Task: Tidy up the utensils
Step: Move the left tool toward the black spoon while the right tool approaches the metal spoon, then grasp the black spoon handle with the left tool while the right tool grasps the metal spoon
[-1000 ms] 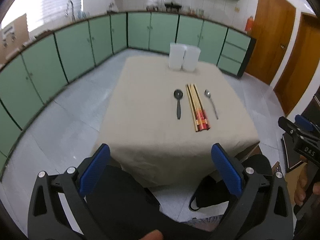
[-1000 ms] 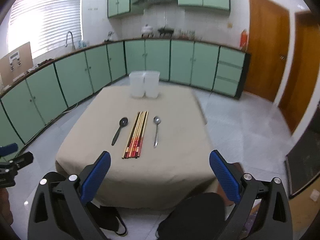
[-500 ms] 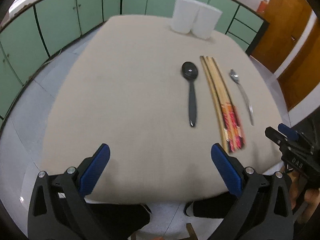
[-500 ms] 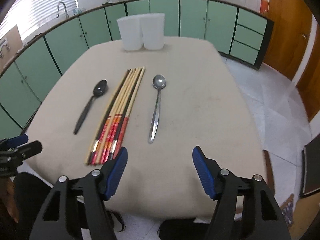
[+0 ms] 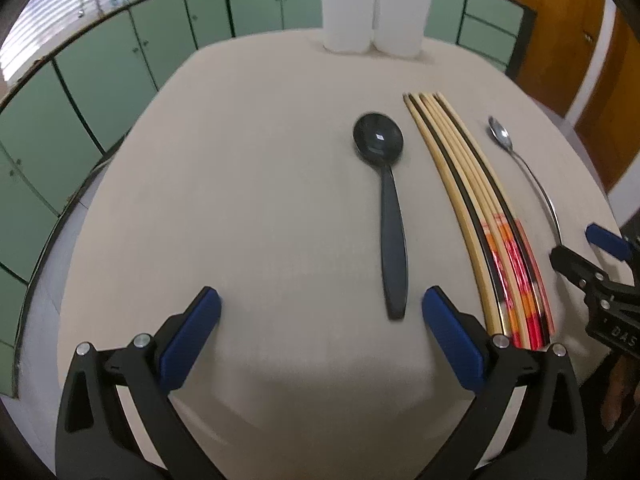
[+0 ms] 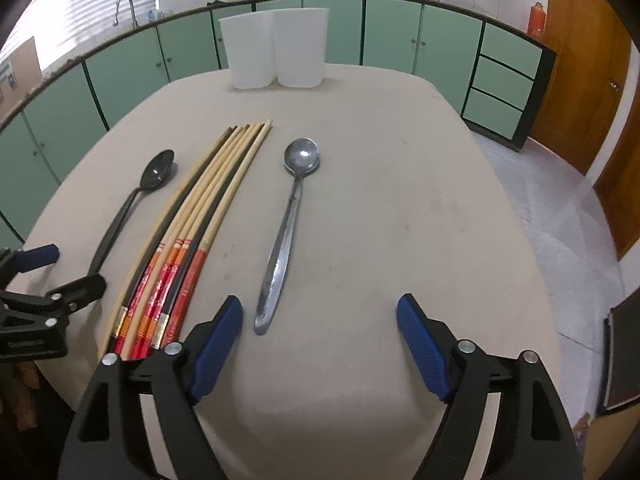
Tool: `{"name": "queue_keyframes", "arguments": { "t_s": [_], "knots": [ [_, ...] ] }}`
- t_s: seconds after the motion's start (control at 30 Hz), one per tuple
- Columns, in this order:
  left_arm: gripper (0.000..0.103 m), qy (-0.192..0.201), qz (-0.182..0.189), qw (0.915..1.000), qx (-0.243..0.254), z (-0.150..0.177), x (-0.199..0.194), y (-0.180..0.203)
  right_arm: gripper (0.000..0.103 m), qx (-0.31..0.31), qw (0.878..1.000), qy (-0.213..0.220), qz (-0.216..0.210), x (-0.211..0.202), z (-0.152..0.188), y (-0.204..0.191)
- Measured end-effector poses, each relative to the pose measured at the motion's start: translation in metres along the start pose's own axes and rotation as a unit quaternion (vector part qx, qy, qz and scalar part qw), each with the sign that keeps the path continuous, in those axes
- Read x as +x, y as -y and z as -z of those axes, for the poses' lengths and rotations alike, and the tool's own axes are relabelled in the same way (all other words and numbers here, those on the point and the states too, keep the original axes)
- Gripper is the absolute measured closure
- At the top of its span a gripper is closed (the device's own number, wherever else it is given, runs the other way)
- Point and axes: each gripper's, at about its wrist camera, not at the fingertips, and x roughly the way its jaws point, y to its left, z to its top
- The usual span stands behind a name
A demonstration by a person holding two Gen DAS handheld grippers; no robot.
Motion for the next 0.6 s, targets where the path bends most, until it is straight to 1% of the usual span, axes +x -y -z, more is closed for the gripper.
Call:
{"name": "queue_keyframes", "arguments": {
  "t_s": [0.03, 0.07, 0.1, 0.17, 0.2, 0.3, 0.33, 0.37, 0.43, 0.47, 0.5, 0.6],
  "knots": [
    [0.004, 0.005, 0.0, 1.0, 0.002, 0.002, -0.002, 0.0, 0.032, -0.004, 1.0, 0.003, -0.004, -0.001, 0.0, -0.001],
    [0.004, 0.009, 0.002, 1.0, 0.003, 0.003, -0.003, 0.0, 0.04, -0.007, 1.0, 0.005, -0.007, -0.003, 0.001, -0.001],
    [0.005, 0.015, 0.007, 0.9999, 0.006, 0.003, -0.003, 0.001, 0.043, -0.012, 1.0, 0.008, -0.013, -0.004, 0.001, -0.003],
    [0.006, 0.029, 0.016, 0.9994, 0.011, 0.007, -0.007, 0.004, 0.056, -0.022, 0.999, 0.013, -0.021, -0.003, -0.001, -0.007],
    [0.006, 0.036, 0.026, 0.9989, 0.016, 0.01, -0.009, 0.007, 0.058, -0.025, 0.999, 0.015, -0.021, -0.003, -0.001, -0.009],
    [0.007, 0.038, 0.023, 0.9987, 0.022, 0.013, -0.013, 0.01, 0.062, -0.022, 0.999, 0.019, -0.027, -0.001, -0.003, -0.009],
    [0.01, 0.039, 0.025, 0.9987, 0.022, 0.011, -0.012, 0.011, 0.064, -0.022, 0.999, 0.021, -0.027, -0.002, -0.003, -0.009],
    [0.014, 0.04, 0.026, 0.9986, 0.024, 0.01, -0.013, 0.012, 0.069, -0.025, 0.999, 0.022, -0.029, -0.002, -0.003, -0.011],
    [0.037, 0.044, 0.032, 0.998, 0.031, 0.008, -0.015, 0.016, 0.075, -0.033, 0.999, 0.025, -0.03, -0.002, -0.002, -0.014],
    [0.041, 0.044, 0.034, 0.9978, 0.035, 0.007, -0.016, 0.019, 0.079, -0.037, 0.998, 0.027, -0.032, -0.003, -0.001, -0.016],
    [0.045, 0.045, 0.036, 0.9977, 0.037, 0.008, -0.017, 0.02, 0.08, -0.039, 0.998, 0.028, -0.031, -0.003, -0.001, -0.018],
    [0.049, 0.049, 0.04, 0.9974, 0.034, 0.009, -0.017, 0.021, 0.085, -0.037, 0.998, 0.029, -0.037, -0.002, -0.002, -0.018]
  ]
}}
